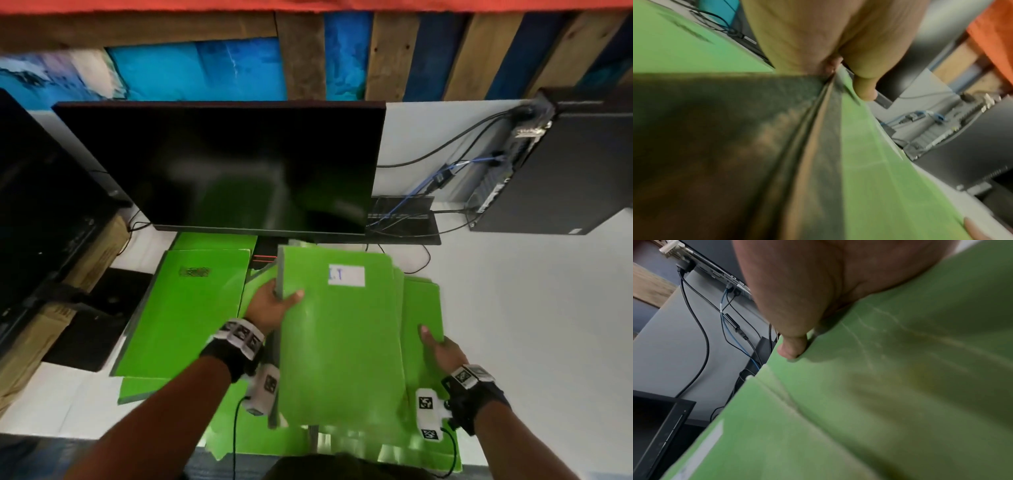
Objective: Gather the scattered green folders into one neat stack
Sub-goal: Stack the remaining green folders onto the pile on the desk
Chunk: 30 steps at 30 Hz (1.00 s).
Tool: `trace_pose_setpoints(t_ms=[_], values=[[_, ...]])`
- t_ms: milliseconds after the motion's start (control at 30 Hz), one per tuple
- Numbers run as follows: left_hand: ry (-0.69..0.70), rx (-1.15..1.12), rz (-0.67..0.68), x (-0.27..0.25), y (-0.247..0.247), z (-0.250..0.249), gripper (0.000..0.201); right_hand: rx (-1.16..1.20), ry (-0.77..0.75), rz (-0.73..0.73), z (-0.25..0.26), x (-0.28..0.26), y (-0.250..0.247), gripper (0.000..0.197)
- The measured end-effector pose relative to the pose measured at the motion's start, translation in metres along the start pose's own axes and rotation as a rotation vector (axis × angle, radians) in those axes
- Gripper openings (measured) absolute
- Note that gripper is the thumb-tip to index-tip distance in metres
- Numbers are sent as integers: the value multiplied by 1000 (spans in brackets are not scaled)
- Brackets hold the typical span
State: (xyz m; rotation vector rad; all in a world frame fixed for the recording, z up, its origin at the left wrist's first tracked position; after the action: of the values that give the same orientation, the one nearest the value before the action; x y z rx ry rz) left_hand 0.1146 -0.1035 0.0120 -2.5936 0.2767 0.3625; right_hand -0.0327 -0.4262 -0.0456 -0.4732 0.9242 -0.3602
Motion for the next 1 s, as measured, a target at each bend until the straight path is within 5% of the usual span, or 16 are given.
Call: trace_pose_setpoints(t_ms=[133,400,433,567,633,767,900,1000], values=[[-81,183,86,-11,38,11,33,14,23,-2,-2,0,1,63],[7,537,167,-23,69,20,38,250,28,-58,-7,-1,10,85],[19,564,185,-25,74,22,41,281,19,-58,-8,-1,10,79],[36,607,337,-29,82,28,113,221,-43,-73,-7,-2,9,48],[116,442,340,-20,68,28,86,184,-46,-106,-4,0,6,45],[85,87,-48,7,-7,32,22,179,-24,-149,1,8,-6,52],[-138,377,-471,19,-106,92,55,161,19,-172,0,14,-15,56],[-450,507,-485,3,-152,138,87,161,28,-177,-4,15,-15,59]])
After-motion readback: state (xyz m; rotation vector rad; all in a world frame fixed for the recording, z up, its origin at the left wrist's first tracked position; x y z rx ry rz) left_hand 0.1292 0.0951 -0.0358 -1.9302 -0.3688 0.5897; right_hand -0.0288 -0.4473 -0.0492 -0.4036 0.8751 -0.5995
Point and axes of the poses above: each hand's wrist, its own x-axis towards the middle knuckle, its own y-axis out of the palm, z = x × y, the point moved 1 cm from there along x, towards the middle knuckle, and after that the axes turned 3 degrees about -z, right-handed, at the moved point
